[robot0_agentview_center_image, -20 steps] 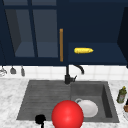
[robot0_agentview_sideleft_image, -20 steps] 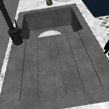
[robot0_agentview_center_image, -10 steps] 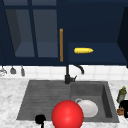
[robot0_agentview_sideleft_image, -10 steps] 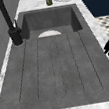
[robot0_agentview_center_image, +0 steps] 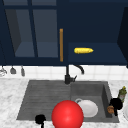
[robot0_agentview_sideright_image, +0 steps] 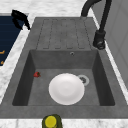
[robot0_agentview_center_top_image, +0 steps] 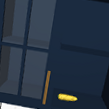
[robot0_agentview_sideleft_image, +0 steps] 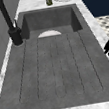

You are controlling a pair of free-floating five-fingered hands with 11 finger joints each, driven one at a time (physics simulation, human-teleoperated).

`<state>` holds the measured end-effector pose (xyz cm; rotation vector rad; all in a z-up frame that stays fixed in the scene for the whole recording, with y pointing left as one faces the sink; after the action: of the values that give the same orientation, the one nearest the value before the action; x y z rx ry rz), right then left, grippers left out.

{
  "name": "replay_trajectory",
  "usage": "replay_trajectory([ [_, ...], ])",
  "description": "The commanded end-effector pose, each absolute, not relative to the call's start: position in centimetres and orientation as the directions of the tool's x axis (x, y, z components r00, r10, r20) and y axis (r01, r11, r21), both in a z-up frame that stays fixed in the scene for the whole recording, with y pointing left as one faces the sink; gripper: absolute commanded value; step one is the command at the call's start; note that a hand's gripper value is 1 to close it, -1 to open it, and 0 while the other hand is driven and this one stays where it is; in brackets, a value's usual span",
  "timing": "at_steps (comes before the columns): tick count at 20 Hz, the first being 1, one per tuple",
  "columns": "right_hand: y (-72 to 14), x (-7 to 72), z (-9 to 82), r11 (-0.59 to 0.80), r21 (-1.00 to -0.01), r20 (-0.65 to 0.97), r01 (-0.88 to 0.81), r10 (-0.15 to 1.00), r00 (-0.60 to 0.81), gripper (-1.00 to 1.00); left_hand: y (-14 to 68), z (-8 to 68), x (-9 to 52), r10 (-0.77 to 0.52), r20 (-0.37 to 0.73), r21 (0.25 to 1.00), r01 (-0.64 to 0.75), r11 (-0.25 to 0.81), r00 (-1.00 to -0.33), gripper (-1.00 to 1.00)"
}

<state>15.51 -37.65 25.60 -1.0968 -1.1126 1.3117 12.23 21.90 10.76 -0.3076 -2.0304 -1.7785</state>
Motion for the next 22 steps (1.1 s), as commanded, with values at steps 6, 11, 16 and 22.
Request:
replay_trajectory([
  [6, -32.2, 20.9, 25.6, -0.077, -0.994, -0.075, -0.075, 0.997, -0.027, 1.0, 21.9, 10.8, 12.2, -0.108, 0.45, 0.888, 0.432, 0.156, -0.887, 0.0],
  [11, -29.2, 24.1, 24.8, -0.091, -0.992, -0.09, -0.089, 0.996, -0.018, 1.0, 21.9, 10.8, 12.2, -0.108, 0.45, 0.888, 0.432, 0.156, -0.887, 0.0],
  [16, -26.2, 27.3, 23.2, -0.12, -0.99, -0.119, -0.072, 0.993, -0.023, 1.0, 21.9, 10.8, 12.2, -0.108, 0.45, 0.888, 0.432, 0.156, -0.887, 0.0],
  [22, -22.6, 29.5, 18.8, -0.121, -0.992, -0.121, -0.036, 0.993, -0.013, 1.0, 21.9, 10.8, 12.2, -0.108, 0.45, 0.888, 0.432, 0.156, -0.887, 0.0],
])
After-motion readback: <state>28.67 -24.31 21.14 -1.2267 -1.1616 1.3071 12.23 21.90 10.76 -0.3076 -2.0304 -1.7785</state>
